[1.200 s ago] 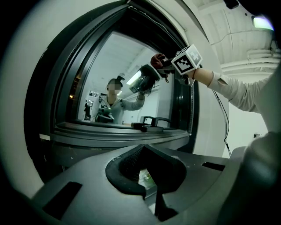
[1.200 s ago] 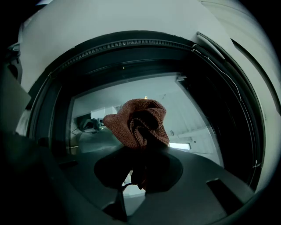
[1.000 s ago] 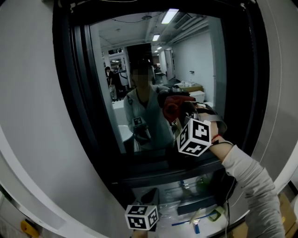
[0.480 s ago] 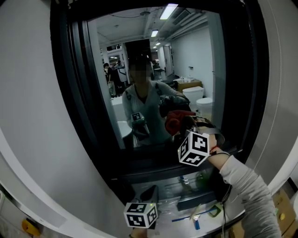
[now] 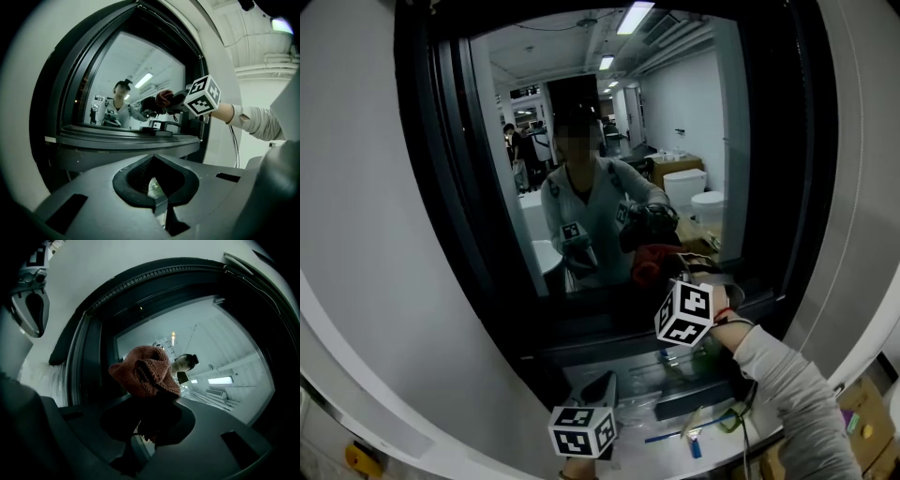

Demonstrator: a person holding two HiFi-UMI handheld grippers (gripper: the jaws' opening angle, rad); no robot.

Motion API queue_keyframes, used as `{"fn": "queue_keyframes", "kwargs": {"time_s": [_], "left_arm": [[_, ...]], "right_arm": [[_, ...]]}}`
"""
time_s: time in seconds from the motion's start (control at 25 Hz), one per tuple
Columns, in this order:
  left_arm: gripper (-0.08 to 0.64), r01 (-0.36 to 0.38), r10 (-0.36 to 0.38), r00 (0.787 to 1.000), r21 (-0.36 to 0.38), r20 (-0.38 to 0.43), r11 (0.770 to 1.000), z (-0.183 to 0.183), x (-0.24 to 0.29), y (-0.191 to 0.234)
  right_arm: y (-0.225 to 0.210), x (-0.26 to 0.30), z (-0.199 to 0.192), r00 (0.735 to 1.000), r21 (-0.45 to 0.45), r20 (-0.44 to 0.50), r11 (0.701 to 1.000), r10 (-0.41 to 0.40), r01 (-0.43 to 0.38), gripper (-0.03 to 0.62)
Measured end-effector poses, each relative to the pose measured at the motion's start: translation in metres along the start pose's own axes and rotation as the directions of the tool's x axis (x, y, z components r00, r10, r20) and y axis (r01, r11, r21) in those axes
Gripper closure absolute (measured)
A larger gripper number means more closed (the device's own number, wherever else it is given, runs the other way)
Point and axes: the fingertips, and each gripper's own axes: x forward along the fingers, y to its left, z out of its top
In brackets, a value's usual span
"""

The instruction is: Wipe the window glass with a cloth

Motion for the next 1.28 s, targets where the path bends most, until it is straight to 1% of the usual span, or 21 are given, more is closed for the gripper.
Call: {"fn": "queue_keyframes", "kwargs": {"time_s": [0.36,0.56,0.76,0.92,1.12,1.28], "left_arm": [[0.555,0.01,-0.01,1.0,0.007,0.0,1.0,0.0,0.002,-0.004],[0.555,0.017,-0.017,1.0,0.006,0.003,1.0,0.002,0.005,-0.007],[0.555,0.032,-0.032,0.999,0.011,0.006,0.999,0.005,0.014,-0.013],[0.555,0.047,-0.047,0.999,0.018,0.006,0.999,0.006,0.023,-0.019],[0.555,0.071,-0.071,0.997,0.028,0.008,0.997,0.015,0.036,-0.031],[0.555,0.094,-0.094,0.995,0.033,0.01,0.995,0.015,0.047,-0.038]], "right_arm": [[0.002,-0.009,-0.003,1.0,-0.013,0.013,1.0,-0.009,0.009,0.531],[-0.02,-0.028,-0.008,0.998,-0.015,0.037,0.999,-0.044,0.045,0.531],[-0.062,-0.048,-0.019,0.992,-0.052,0.027,0.991,-0.123,0.125,0.531],[-0.101,-0.065,-0.026,0.978,-0.077,0.024,0.975,-0.208,0.209,0.531],[-0.165,-0.085,-0.035,0.948,-0.097,0.016,0.943,-0.318,0.318,0.531],[-0.216,-0.102,-0.043,0.911,-0.121,0.004,0.904,-0.412,0.41,0.531]]}}
